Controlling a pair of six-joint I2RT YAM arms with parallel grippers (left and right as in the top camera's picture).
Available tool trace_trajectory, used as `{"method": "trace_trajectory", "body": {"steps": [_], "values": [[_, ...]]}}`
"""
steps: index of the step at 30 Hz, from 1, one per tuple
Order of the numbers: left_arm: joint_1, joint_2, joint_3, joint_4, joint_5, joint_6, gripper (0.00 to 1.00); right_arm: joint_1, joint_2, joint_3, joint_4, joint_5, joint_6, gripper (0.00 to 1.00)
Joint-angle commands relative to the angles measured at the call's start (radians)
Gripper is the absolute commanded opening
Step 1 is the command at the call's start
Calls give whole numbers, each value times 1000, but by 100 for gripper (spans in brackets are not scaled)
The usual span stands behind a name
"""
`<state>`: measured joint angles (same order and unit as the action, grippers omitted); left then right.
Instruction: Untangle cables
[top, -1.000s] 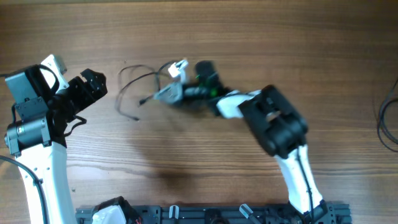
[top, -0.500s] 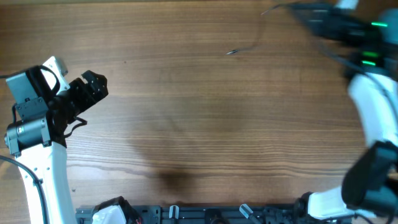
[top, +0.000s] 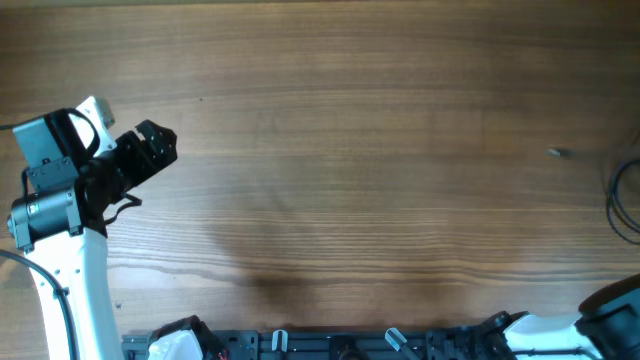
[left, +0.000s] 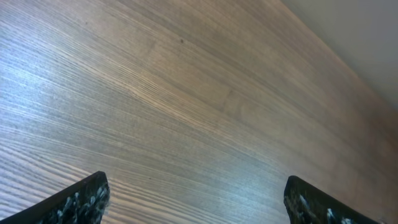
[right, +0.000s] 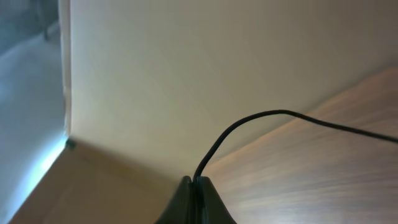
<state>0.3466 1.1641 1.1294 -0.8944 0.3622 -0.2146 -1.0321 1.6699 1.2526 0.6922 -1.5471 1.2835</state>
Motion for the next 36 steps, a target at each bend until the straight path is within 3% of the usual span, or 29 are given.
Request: {"method": "trace_trajectory", "body": {"steps": [1,6,12,18,19,20,21,22,23,29,36], "values": [[-5,-14,3,-5,16,28,92,-47,53,0,-6,100,19,5],[-5,-14,3,-6,16,28,91,-90,83,0,-97,286,-37,5],[-5,-14,3,-6,16,27,91,-134,84,0,-703,819,-170,5],[-5,-14,3,-4,16,27,91,-126,93,0,-930,1298,-290,5],[-5,-14,3,-5,16,26,91,-119,95,0,-956,1387,-288,11],[-5,-14,3,-5,21,26,91,-114,100,0,-962,1420,-288,24],[-5,-14,3,-4,29,27,91,-109,106,0,-964,1444,-288,45],[-5,-14,3,-4,39,27,91,-103,114,0,-968,1446,-287,78],[-5,-14,3,-4,42,27,91,-98,122,0,-966,1438,-285,99],[-5,-14,3,-5,42,27,90,-49,155,0,-993,1379,-277,100],[-5,-14,3,2,42,27,90,116,159,0,-1205,1342,-217,100]]}}
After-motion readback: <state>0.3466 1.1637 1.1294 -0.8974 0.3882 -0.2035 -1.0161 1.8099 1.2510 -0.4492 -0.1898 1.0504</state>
